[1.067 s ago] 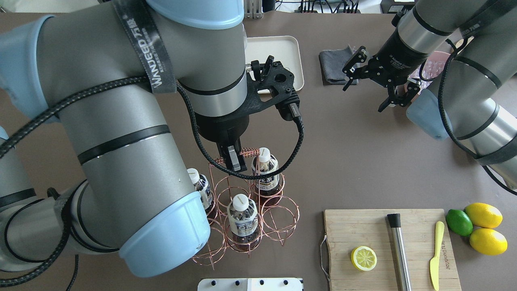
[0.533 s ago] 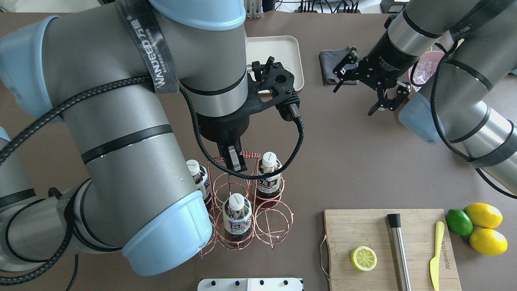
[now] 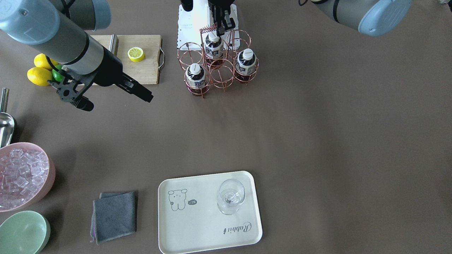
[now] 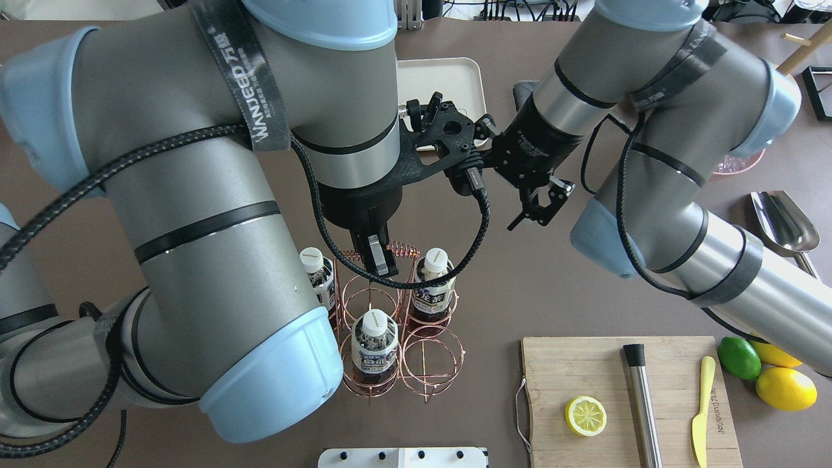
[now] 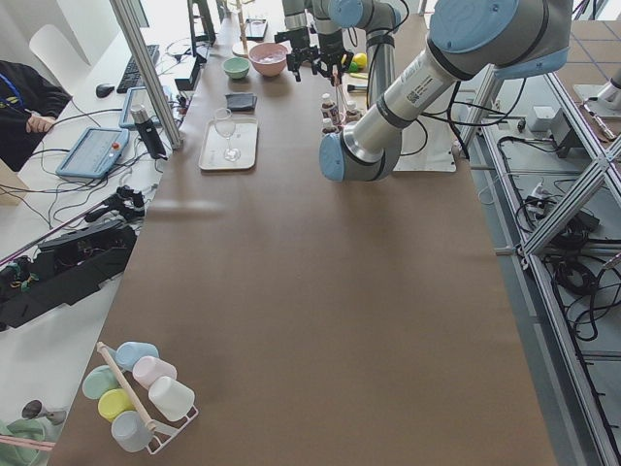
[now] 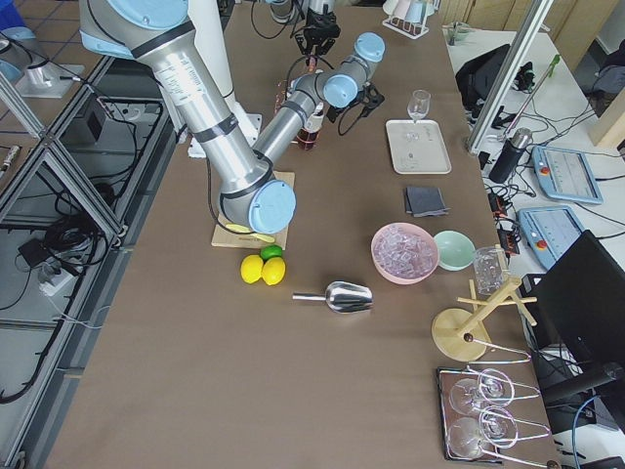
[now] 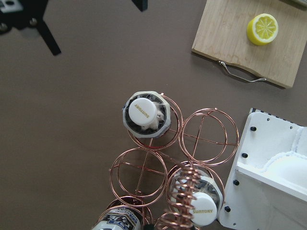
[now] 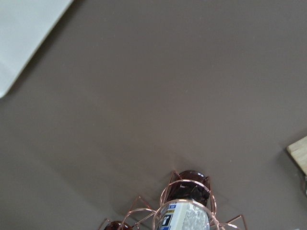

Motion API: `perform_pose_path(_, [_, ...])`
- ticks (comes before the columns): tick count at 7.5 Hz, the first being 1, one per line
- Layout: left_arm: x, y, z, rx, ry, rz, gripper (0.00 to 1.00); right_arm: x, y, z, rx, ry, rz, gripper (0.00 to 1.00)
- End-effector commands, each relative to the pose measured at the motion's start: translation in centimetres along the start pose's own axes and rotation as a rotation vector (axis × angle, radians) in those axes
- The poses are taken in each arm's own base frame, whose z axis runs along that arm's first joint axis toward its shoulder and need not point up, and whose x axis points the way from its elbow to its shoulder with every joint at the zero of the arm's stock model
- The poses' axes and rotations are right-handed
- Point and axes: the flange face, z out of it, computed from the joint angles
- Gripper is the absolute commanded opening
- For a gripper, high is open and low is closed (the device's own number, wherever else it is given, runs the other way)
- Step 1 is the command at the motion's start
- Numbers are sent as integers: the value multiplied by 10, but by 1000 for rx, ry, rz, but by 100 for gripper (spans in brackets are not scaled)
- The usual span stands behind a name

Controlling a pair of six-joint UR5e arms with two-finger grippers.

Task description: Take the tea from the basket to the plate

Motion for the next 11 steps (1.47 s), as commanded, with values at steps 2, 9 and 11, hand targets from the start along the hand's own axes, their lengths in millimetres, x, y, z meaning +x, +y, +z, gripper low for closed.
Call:
perform_pose_path(2, [-3, -1, 3, -9, 0, -6, 0, -31, 62, 53, -78, 48, -16, 98])
perform_pose_path(9, [-6, -2, 9, -22, 3, -11, 0, -24, 72, 74, -86, 78, -28, 57])
perform_pose_path(11, [-7, -3, 11, -26, 5, -12, 0, -23, 73, 74, -88, 77, -29, 3])
